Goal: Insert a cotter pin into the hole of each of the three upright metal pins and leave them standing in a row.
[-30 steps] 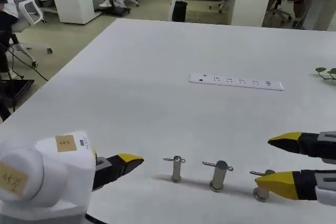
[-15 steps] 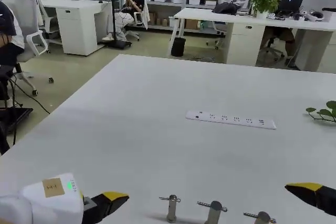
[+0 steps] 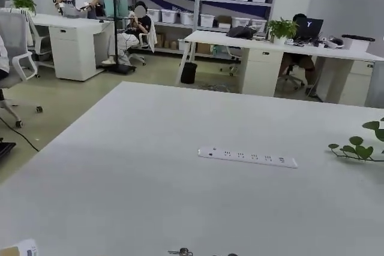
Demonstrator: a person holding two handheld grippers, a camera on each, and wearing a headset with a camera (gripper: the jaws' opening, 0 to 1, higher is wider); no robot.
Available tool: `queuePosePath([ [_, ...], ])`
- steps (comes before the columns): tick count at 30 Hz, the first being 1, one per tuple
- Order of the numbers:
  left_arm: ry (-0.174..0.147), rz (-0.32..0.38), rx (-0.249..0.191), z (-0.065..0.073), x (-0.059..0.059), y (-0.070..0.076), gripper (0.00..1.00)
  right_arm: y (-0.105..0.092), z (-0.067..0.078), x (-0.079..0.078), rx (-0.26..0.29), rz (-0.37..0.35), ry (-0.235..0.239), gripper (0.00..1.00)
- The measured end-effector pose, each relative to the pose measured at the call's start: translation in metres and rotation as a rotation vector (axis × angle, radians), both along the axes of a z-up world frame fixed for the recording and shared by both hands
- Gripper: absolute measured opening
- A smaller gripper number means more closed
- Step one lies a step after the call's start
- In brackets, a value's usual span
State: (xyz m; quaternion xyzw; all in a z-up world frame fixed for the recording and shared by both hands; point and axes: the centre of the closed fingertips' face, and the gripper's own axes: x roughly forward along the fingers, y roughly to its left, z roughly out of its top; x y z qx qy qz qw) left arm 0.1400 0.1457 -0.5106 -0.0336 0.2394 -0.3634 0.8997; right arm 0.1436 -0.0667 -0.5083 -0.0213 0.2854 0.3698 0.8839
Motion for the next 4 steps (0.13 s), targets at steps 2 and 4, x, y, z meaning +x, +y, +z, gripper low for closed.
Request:
queuePosePath([
  [2,0.003,0.007,0.006,-0.0006,0.0004,0.002,0.99,-0.0052,-0.0047,-0.0014,-0.005,-0.018,0.015,0.91],
  [4,0.005,0.012,0.002,-0.0004,0.0004,0.0031,0.99,-0.0105,-0.0085,-0.001,-0.017,-0.035,0.019,0.91],
])
